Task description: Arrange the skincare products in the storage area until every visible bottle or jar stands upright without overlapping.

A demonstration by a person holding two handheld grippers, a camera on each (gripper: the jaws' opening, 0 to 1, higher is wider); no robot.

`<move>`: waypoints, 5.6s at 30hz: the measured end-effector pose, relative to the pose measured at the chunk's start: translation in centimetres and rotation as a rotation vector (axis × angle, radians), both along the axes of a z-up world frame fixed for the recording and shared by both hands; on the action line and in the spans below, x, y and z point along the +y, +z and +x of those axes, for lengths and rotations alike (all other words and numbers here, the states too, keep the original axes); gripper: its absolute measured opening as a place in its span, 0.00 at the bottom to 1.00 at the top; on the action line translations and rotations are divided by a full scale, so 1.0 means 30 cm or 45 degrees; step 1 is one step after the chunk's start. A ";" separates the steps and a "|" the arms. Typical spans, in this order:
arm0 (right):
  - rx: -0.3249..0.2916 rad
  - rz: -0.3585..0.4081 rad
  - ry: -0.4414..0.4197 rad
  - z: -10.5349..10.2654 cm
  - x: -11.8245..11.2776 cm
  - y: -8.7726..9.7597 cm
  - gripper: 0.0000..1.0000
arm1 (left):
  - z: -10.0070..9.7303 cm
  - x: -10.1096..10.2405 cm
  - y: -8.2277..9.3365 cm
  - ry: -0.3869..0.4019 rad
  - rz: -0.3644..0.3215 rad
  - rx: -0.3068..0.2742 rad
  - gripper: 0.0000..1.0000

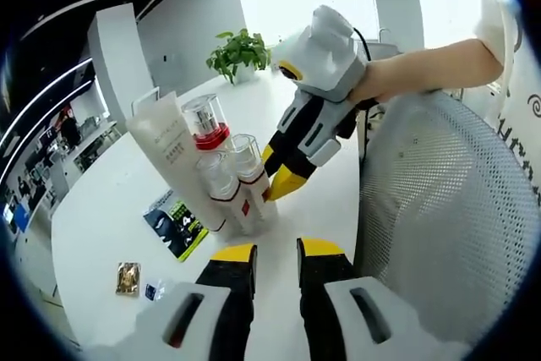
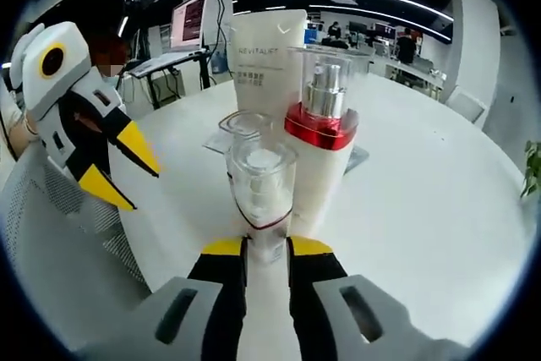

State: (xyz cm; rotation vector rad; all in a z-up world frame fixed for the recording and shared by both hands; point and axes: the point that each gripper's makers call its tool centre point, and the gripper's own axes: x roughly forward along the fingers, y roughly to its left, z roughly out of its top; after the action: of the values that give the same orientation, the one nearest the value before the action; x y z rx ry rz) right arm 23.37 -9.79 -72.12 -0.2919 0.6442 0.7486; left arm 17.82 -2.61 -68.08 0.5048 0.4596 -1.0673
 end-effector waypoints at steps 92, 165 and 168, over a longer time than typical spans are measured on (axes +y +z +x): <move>-0.183 -0.015 -0.089 -0.116 -0.029 0.262 0.99 | 0.013 0.210 0.134 0.304 -0.029 -0.009 0.82; -0.112 0.113 -0.166 0.144 -0.216 0.289 0.26 | 0.139 0.251 0.085 0.329 -0.054 0.092 0.99; -0.103 0.157 -0.170 0.178 -0.205 0.294 0.23 | 0.154 0.245 0.095 0.326 -0.055 0.089 0.99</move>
State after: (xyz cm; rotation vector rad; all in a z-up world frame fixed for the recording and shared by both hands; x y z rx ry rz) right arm 28.71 -15.94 -63.29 -0.1635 0.5330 0.6419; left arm 22.43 4.74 -65.25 0.3600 0.5458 -0.8481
